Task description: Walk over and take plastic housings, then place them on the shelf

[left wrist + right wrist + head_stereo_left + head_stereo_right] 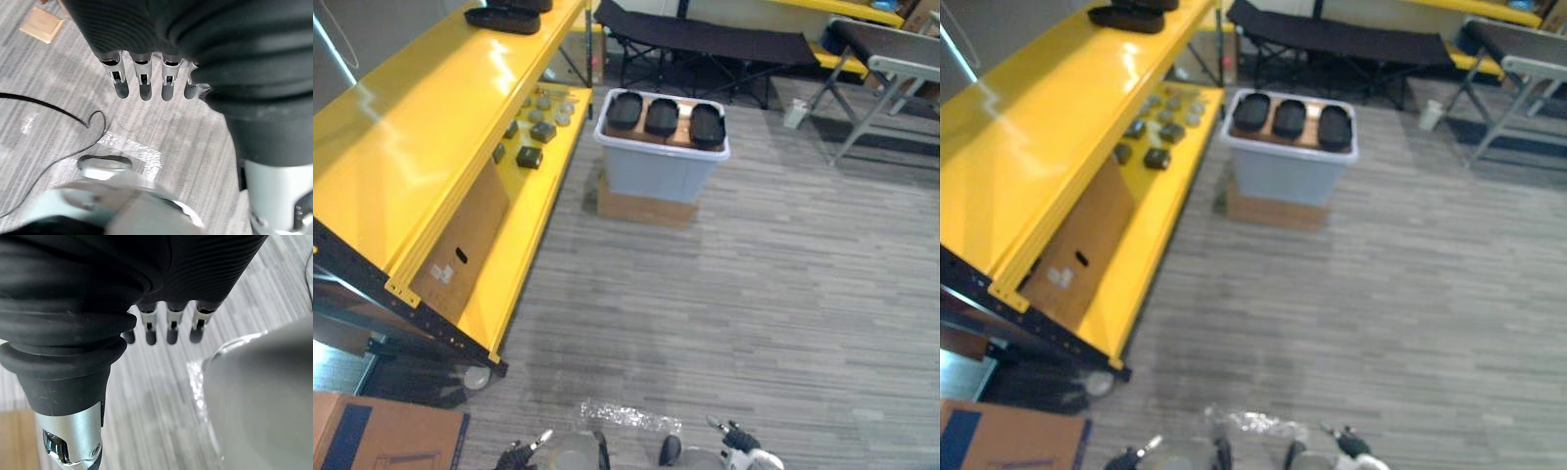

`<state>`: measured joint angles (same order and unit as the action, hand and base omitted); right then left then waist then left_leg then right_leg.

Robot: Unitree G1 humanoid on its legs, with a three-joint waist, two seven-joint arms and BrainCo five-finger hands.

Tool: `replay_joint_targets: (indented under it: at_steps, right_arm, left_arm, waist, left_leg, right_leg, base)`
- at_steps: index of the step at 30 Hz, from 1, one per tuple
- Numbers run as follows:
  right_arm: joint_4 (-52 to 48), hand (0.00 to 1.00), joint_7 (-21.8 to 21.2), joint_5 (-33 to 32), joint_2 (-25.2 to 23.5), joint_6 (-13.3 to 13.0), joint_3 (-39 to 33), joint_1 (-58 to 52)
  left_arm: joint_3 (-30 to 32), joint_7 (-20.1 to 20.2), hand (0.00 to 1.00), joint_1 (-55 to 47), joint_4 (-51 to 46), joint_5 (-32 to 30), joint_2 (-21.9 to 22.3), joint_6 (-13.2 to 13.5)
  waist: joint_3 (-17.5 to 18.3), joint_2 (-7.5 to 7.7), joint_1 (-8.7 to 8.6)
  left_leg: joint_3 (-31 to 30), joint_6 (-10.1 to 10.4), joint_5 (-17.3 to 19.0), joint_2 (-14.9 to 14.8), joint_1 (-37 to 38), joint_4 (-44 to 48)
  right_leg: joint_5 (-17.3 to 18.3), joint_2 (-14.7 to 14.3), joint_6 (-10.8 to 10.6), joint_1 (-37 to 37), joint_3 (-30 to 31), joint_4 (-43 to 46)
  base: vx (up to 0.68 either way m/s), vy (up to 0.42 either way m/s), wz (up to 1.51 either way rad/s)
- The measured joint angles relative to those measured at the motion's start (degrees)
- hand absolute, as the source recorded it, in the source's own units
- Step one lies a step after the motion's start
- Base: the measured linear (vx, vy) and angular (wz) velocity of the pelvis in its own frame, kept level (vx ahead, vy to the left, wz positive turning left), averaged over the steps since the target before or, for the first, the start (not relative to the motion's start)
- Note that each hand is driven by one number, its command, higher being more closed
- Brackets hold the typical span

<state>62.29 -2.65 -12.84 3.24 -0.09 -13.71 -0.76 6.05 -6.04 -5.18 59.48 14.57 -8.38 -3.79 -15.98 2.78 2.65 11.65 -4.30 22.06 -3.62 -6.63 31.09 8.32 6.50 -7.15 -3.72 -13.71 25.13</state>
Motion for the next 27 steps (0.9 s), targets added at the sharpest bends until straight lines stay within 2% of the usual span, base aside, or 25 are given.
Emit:
replay_joint_targets:
  at_steps: [1,2,3,5,6,9,11,12,13,14,15,16,17,18,19,20,21,22,23,24,25,26,27]
  right_arm:
    - [-1.02,0.0,-0.14,-0.48,-0.42,-0.01,-0.27,0.0]
    - [-0.92,0.0,-0.62,-0.55,-0.58,0.61,-0.5,-0.07]
    - [-0.88,0.0,-1.1,-0.14,-0.69,1.1,-0.98,-0.25]
    - [-0.82,0.0,-1.66,0.36,-0.81,1.84,-4.02,-0.97]
    - [-0.49,0.0,-1.84,0.54,-0.87,2.58,-6.22,-2.29]
    - [0.33,0.0,-1.53,1.69,-1.79,4.77,-9.61,-6.23]
    - [0.57,0.0,-1.03,2.86,-2.33,5.78,-9.94,-8.83]
    - [0.76,0.0,-0.94,4.18,-2.59,6.7,-9.8,-10.18]
    - [0.76,0.0,-1.09,4.61,-2.47,7.13,-10.31,-10.81]
    - [0.39,0.0,-0.89,6.13,-1.7,7.69,-10.06,-11.55]
    - [0.32,0.0,-0.56,7.02,-0.94,7.67,-9.75,-11.3]
    - [0.43,0.0,0.53,7.11,0.09,7.57,-9.68,-10.56]
    - [0.34,0.0,2.51,8.16,1.49,7.17,-9.47,-9.94]
    - [0.39,0.0,2.97,9.24,2.15,6.47,-9.37,-9.43]
    - [0.71,0.0,4.08,10.81,2.9,5.74,-9.0,-9.36]
    - [0.49,0.0,5.06,11.48,3.19,3.33,-8.15,-9.04]
    - [-0.84,0.0,5.72,11.37,3.65,0.71,-6.67,-7.29]
    - [-1.8,0.0,5.81,11.36,4.17,-1.14,-5.57,-4.25]
    - [-2.56,0.0,6.0,11.3,4.42,-2.22,-4.76,-1.9]
    - [-5.73,0.0,7.02,11.07,5.32,-5.12,-1.82,2.3]
    - [-6.76,0.0,7.22,10.9,5.54,-5.66,-1.15,2.92]
    - [-9.97,0.0,7.8,9.81,5.15,-6.36,2.52,5.51]
    - [-10.81,0.0,7.71,9.1,5.14,-6.31,3.4,6.52]
  left_arm:
    - [0.19,0.0,0.0,0.2,-0.04,0.06,0.05,0.05]
    - [0.66,-0.01,0.0,0.32,-0.05,0.13,-0.5,0.05]
    - [0.75,-0.01,0.0,0.48,-0.09,0.17,-0.57,0.02]
    - [1.72,0.19,0.0,1.46,-0.33,0.06,-0.22,-0.07]
    - [1.8,0.11,0.0,2.0,-0.32,0.02,-0.45,-0.32]
    - [2.78,0.0,0.0,2.63,-0.43,0.09,0.18,-0.5]
    - [2.85,-0.17,0.0,2.66,-0.57,0.7,0.43,-0.64]
    - [2.86,-0.57,0.0,2.72,-1.35,1.04,0.91,-1.2]
    - [2.91,-0.85,0.0,2.63,-2.31,1.38,1.58,-1.46]
    - [3.12,-1.7,0.0,2.24,-2.76,2.34,3.76,-1.68]
    - [3.92,-1.93,0.0,2.64,-3.08,3.41,4.8,-1.74]
    - [5.15,-2.31,0.0,2.82,-3.65,4.13,7.15,-1.84]
    - [6.66,-2.51,0.0,2.75,-3.61,5.96,8.16,-2.39]
    - [7.21,-2.71,0.0,2.68,-3.2,6.52,8.55,-2.61]
    - [8.84,-2.58,0.0,2.46,-3.12,7.94,8.87,-2.55]
    - [10.32,-2.29,0.0,1.98,-4.01,8.12,8.64,-2.58]
    - [11.24,-1.94,0.0,1.23,-5.46,8.03,8.12,-2.38]
    - [11.3,-1.56,0.0,0.6,-5.58,7.66,7.41,-2.05]
    - [11.49,-1.3,0.0,-0.09,-5.45,7.49,7.11,-2.03]
    - [11.79,-0.35,0.0,-3.34,-5.03,6.73,6.83,-1.58]
    - [11.81,-0.16,0.0,-3.97,-4.85,6.66,6.78,-1.44]
    - [11.74,0.25,0.0,-5.73,-2.61,4.8,6.3,-0.99]
    - [11.68,0.57,0.0,-6.26,-2.58,4.51,5.92,-0.52]
  waist:
    - [-1.48,0.09,-0.01]
    - [-1.7,1.29,0.19]
    - [-1.64,1.59,0.47]
    - [-1.59,1.57,0.46]
    - [-1.53,1.25,-0.05]
    - [-1.43,0.73,0.0]
    - [-1.38,0.09,-0.06]
    - [-0.9,-0.7,-0.76]
    - [-0.39,-1.32,-0.9]
    - [1.38,-3.23,-1.67]
    - [1.63,-4.18,-2.27]
    - [1.62,-5.98,-2.44]
    - [1.41,-7.15,-2.49]
    - [1.19,-8.0,-2.52]
    - [0.89,-8.46,-2.31]
    - [0.62,-7.8,-1.67]
    - [0.53,-7.01,-0.62]
    - [0.05,-6.25,0.71]
    - [-0.41,-5.83,1.34]
    - [-0.82,-5.58,3.23]
    - [-1.08,-5.75,3.59]
    - [-1.68,-3.51,4.49]
    - [-1.72,-2.45,4.84]
  left_leg:
    - [0.05,0.01,0.71,-1.12,0.85,0.96]
    - [-0.07,0.53,1.2,-1.75,1.65,1.17]
    - [-0.2,0.79,1.5,-1.95,1.9,1.17]
    - [-0.86,1.69,2.43,-2.9,2.48,1.09]
    - [-2.19,2.4,3.19,-2.95,2.55,1.04]
    - [-3.17,3.75,5.25,-2.74,4.06,1.05]
    - [-3.34,5.16,7.5,-2.53,7.51,0.33]
    - [-3.78,5.88,8.71,-2.58,10.1,-1.26]
    - [-3.88,6.18,9.01,-2.69,11.31,-2.22]
    - [-4.18,6.66,9.02,-3.39,12.09,-1.79]
    - [-4.69,7.24,8.37,-3.96,10.03,2.05]
    - [-4.92,9.31,4.9,-5.19,6.33,11.91]
    - [-5.21,9.28,-1.65,-6.86,2.23,22.72]
    - [-5.24,9.48,-2.87,-7.74,0.41,27.16]
    - [-4.86,8.17,-2.08,-8.1,-2.29,31.57]
    - [-4.75,7.68,-1.81,-7.05,-5.26,30.7]
    - [-4.83,7.42,-1.88,-5.24,-9.13,26.05]
    - [-5.1,7.48,-1.96,-3.63,-11.62,19.78]
    - [-5.73,7.9,-2.68,-2.81,-12.68,14.15]
    - [-7.74,7.82,-10.22,-2.11,-12.9,-2.8]
    - [-8.01,7.57,-14.7,-2.34,-12.95,-4.11]
    - [-6.65,6.59,-16.1,-0.96,-10.54,-3.77]
    - [-6.56,6.51,-15.21,-0.28,-10.57,-3.57]
  right_leg:
    - [0.55,-0.02,0.04,-2.75,0.98,6.16]
    - [1.56,0.01,0.48,-3.89,1.37,7.44]
    - [1.86,-0.01,0.29,-4.51,1.49,7.05]
    - [2.03,-0.81,-0.58,-6.26,2.31,1.7]
    - [1.15,-1.21,-1.76,-7.03,3.27,-3.69]
    - [-1.91,-1.22,-1.22,-8.49,3.32,-8.02]
    - [-3.12,-1.6,0.25,-9.17,3.49,-7.03]
    - [-4.57,-1.67,2.07,-9.24,4.03,-3.5]
    - [-4.58,-1.62,2.1,-9.69,3.92,-1.28]
    - [-1.23,-1.67,2.99,-10.31,2.69,2.71]
    - [0.61,-1.57,3.36,-10.45,2.11,4.45]
    - [2.84,-1.38,4.75,-9.81,1.7,6.49]
    - [4.25,-1.56,5.3,-6.59,1.24,5.02]
    - [4.55,-1.74,5.6,-4.04,0.88,3.64]
    - [4.71,-1.68,5.88,1.55,0.71,0.33]
    - [4.71,-0.93,5.88,6.48,0.49,-3.37]
    - [4.72,0.06,5.89,9.45,0.26,-6.45]
    - [4.73,0.9,5.87,10.61,0.75,-7.97]
    - [4.81,1.38,5.72,11.02,1.38,-8.33]
    - [6.66,1.86,2.75,12.02,2.57,-8.57]
    - [7.23,1.84,1.7,12.55,3.04,-8.54]
    - [9.24,3.54,0.85,14.87,4.43,-8.21]
    - [9.2,3.95,1.16,14.85,4.51,-8.25]
  base:
    - [0.04,0.058,-0.05]
    - [0.06,0.032,-0.05]
    - [0.12,-0.02,0.02]
    - [0.17,-0.034,0.14]
    - [0.19,-0.048,0.3]
    - [0.25,-0.09,0.26]
    - [0.49,-0.224,0.18]
    - [0.46,-0.218,0.17]
    - [0.5,-0.202,0.27]
    - [0.44,-0.122,0.29]
    - [0.54,-0.151,0.29]
    - [0.54,-0.136,0.17]
    - [0.54,-0.142,0.1]
    - [0.57,-0.09,0.26]
    - [0.66,-0.051,0.42]
    - [0.72,-0.017,0.34]
    - [0.56,0.021,-0.05]
    - [0.32,0.059,-0.39]
    - [0.34,0.152,-0.94]
    - [0.27,0.131,-0.84]
    - [0.45,0.225,-0.7]
    - [0.32,0.13,-0.09]
    - [0.46,0.156,0.06]
